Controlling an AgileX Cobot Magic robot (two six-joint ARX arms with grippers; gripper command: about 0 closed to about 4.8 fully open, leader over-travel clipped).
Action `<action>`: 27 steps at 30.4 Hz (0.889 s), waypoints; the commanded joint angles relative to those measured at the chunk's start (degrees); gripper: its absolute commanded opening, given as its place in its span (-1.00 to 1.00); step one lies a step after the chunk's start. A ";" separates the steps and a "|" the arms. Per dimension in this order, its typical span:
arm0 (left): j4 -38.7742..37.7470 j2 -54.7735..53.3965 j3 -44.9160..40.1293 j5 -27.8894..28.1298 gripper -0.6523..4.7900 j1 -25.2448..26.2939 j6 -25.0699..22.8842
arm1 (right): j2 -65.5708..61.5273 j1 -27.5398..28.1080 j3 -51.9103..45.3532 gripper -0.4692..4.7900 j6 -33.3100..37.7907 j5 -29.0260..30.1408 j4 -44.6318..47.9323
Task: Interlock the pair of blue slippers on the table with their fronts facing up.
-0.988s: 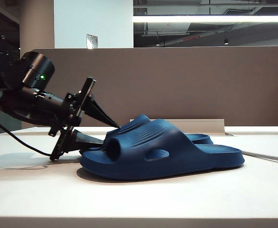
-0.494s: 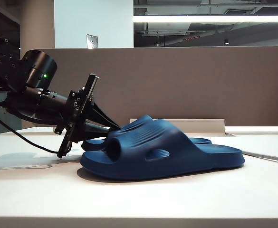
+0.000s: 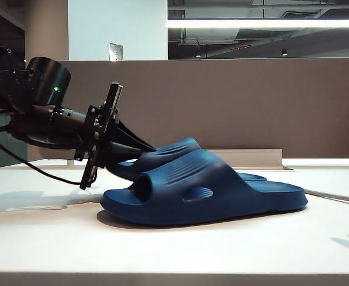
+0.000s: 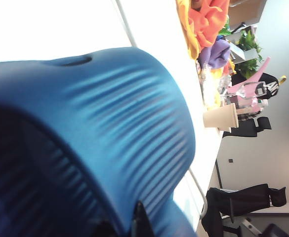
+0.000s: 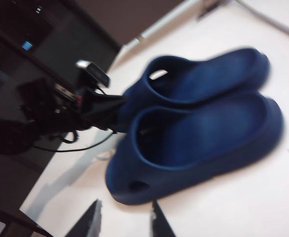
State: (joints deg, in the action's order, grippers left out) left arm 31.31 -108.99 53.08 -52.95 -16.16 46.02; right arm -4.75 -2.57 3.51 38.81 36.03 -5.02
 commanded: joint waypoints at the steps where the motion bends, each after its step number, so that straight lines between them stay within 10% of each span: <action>1: 1.40 0.15 0.66 0.02 -0.78 0.28 -0.13 | -0.48 -0.09 2.80 -0.34 0.63 0.35 -3.41; 10: 0.72 1.49 1.33 -2.08 -0.78 2.73 -0.13 | -6.80 -7.30 7.93 -0.13 2.69 -1.66 -5.86; 27: -1.27 4.42 1.33 -4.92 -0.78 5.53 -1.29 | -44.19 -36.06 25.29 -0.02 -7.30 -28.85 -1.49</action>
State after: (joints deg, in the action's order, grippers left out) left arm 29.36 -104.95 54.24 -57.08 -10.66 45.74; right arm -46.70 -37.04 27.49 31.83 8.45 -9.48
